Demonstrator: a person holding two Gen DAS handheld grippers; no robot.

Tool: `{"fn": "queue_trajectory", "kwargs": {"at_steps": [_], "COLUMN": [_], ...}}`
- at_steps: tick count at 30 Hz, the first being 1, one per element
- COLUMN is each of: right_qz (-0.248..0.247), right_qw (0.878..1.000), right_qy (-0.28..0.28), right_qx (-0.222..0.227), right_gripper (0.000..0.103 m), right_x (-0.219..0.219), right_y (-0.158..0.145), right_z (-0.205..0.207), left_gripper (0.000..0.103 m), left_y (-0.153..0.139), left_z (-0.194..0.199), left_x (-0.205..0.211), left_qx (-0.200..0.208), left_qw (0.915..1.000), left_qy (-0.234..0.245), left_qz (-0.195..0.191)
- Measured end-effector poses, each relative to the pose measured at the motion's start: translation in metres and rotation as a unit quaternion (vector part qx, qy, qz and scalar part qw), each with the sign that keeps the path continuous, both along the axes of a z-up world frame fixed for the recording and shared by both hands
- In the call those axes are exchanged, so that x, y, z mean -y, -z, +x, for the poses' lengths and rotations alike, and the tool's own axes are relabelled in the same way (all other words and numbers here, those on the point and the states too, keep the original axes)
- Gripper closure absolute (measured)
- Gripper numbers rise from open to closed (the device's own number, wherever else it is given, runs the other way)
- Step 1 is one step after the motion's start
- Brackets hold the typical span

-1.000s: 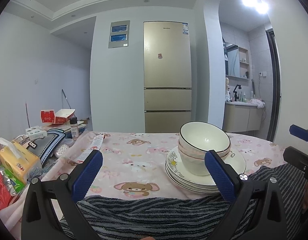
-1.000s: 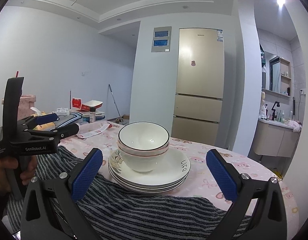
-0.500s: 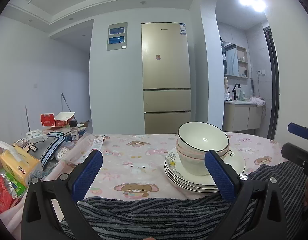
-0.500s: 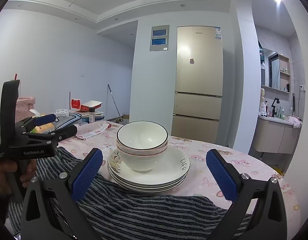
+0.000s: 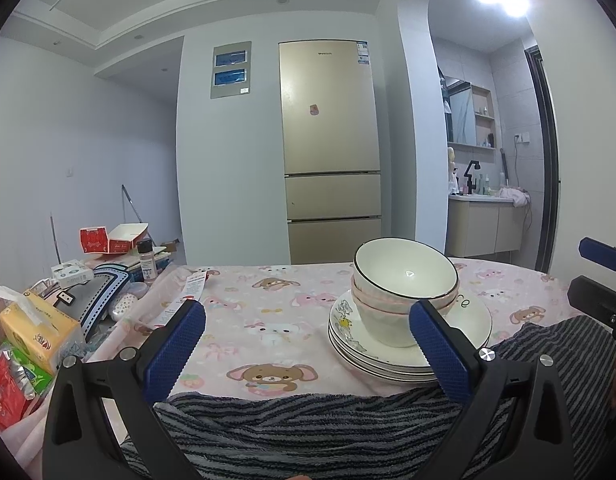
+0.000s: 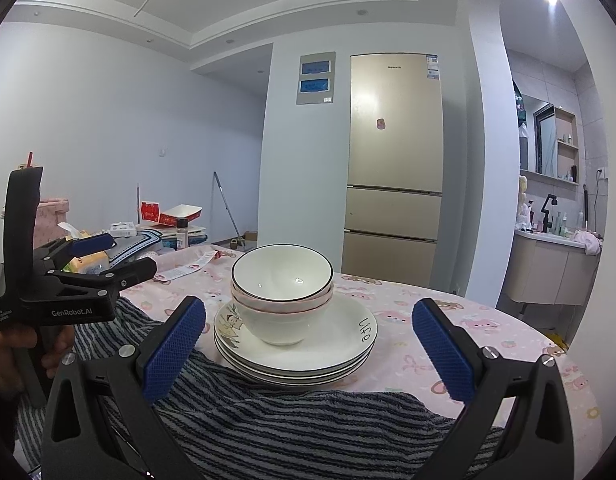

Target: Organize plates and bowls

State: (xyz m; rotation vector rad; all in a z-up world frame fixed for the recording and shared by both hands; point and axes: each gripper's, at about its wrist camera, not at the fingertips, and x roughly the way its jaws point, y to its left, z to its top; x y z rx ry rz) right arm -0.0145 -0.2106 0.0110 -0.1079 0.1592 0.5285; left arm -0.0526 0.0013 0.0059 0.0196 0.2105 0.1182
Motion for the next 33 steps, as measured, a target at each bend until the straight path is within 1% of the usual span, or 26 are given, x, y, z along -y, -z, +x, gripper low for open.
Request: {"fn": "queue_trajectory", "kwargs": {"at_steps": [15, 22, 33], "right_qz": [0.001, 0.000, -0.010], "right_qw": [1.000, 1.000, 1.000], "right_qy": [0.002, 0.005, 0.006], "right_qx": [-0.010, -0.024, -0.028], "right_gripper": [0.000, 0.000, 0.000], "right_x": [0.001, 0.001, -0.002], "right_y": [0.000, 0.002, 0.004], "right_z": [0.005, 0.011, 0.011], "left_gripper": [0.000, 0.000, 0.000], "left_y": [0.002, 0.004, 0.004], "left_z": [0.006, 0.009, 0.011], "left_x": [0.004, 0.010, 0.009], "left_qx": [-0.009, -0.016, -0.019], "left_qw": [0.9998, 0.9994, 0.9993], "left_qy": [0.001, 0.002, 0.002], "left_qz": [0.018, 0.032, 0.031]}}
